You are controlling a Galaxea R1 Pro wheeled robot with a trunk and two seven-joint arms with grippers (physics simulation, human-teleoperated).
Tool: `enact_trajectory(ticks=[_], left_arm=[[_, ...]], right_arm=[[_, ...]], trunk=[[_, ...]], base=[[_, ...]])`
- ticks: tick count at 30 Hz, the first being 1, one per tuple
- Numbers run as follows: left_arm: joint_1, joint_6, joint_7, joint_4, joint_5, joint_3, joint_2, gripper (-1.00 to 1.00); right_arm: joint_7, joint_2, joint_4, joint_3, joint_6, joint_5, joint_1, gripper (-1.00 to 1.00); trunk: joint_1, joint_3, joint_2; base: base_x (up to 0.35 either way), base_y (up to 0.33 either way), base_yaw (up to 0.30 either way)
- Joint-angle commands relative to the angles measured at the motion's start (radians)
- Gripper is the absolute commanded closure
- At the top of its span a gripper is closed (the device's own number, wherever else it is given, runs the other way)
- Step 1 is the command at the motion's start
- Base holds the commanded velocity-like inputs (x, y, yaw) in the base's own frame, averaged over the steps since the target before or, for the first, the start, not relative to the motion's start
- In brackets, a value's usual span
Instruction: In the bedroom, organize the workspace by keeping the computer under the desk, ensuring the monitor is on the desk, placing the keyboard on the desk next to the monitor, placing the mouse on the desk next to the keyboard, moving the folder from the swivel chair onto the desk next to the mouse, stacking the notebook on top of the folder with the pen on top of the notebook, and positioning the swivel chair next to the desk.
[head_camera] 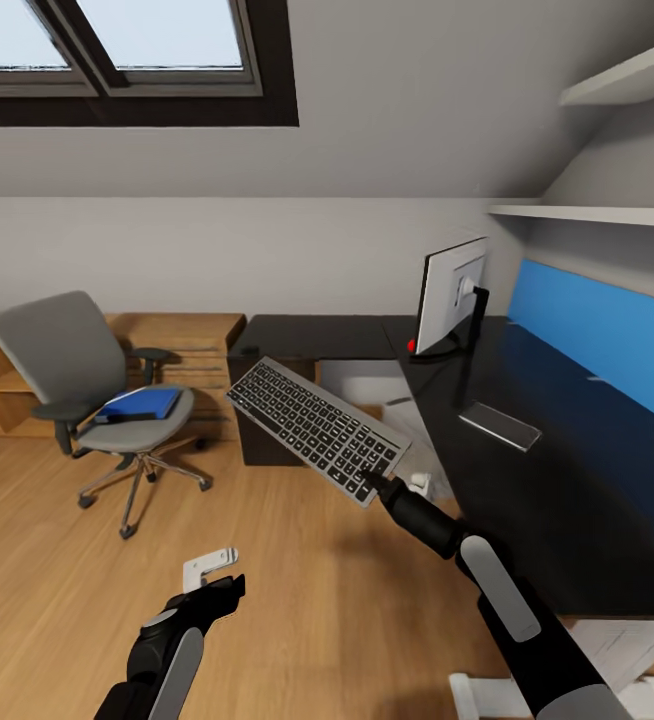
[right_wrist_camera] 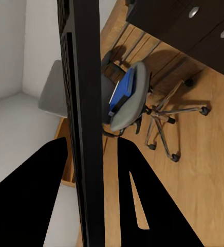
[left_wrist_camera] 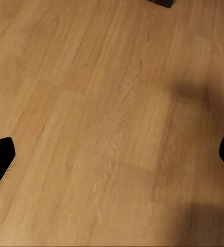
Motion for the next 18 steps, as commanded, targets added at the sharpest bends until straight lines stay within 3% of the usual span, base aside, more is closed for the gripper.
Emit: enact_trajectory(ticks=[1,18], left_arm=[[-0.001,0.002,0.009,-0.001,0.011,-0.001,0.000,-1.00],[-0.001,0.002,0.009,-0.001,0.011,-0.001,0.000,-1.00]], right_arm=[[-0.001,0.000,0.000,0.000,-0.005,-0.010,-0.001,1.00],[0.001,0.002,-0.001,0.001,-0.014,-0.015,0.000,1.00]], trunk=[[0.000,-0.001,0.000],[0.000,-0.001,0.000]], base=[[0.298,0.195,0.000],[0.299,0.204,0.000]])
